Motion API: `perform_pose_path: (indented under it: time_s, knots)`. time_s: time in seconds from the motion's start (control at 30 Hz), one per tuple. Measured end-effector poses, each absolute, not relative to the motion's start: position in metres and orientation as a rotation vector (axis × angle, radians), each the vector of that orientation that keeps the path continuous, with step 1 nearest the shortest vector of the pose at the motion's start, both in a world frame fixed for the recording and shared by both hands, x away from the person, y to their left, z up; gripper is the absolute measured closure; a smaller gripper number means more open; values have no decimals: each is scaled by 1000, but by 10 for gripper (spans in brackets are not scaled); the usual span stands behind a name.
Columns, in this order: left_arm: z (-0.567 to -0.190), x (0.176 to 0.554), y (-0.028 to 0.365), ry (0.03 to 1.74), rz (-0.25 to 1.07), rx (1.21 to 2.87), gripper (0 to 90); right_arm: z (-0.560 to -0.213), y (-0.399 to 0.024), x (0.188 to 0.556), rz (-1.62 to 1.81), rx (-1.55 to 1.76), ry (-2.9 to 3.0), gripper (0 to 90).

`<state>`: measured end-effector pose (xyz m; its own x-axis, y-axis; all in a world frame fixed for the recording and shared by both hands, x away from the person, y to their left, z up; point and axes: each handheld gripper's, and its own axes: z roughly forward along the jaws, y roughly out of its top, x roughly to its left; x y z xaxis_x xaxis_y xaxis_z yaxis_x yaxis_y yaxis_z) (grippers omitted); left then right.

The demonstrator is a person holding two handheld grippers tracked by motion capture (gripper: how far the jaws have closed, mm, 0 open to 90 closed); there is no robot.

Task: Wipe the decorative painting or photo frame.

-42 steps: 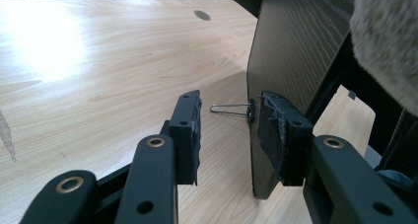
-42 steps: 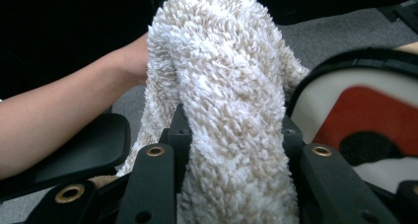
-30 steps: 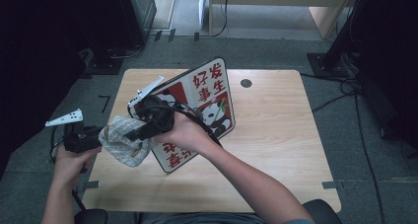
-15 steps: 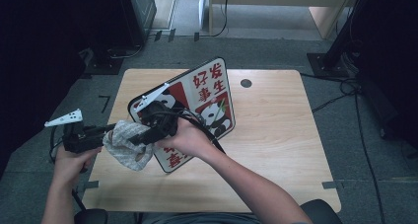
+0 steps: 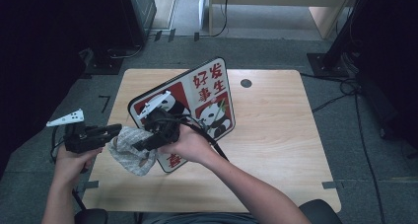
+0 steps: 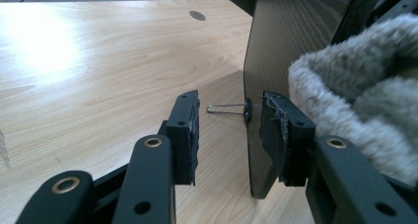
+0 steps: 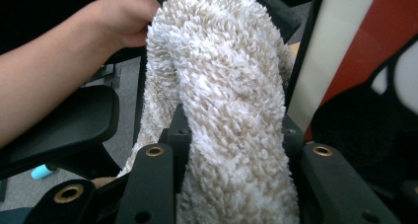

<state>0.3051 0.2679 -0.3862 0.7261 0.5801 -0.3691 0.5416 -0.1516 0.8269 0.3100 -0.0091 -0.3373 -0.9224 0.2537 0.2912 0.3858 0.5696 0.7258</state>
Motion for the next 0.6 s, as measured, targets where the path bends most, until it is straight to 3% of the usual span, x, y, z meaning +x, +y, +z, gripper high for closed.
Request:
perform_pose_path:
  time_s: [0.6]
  knots:
    - [-385,304,265,869,48,1824,591,-366,-15,304,-1274,-566,-2626,639]
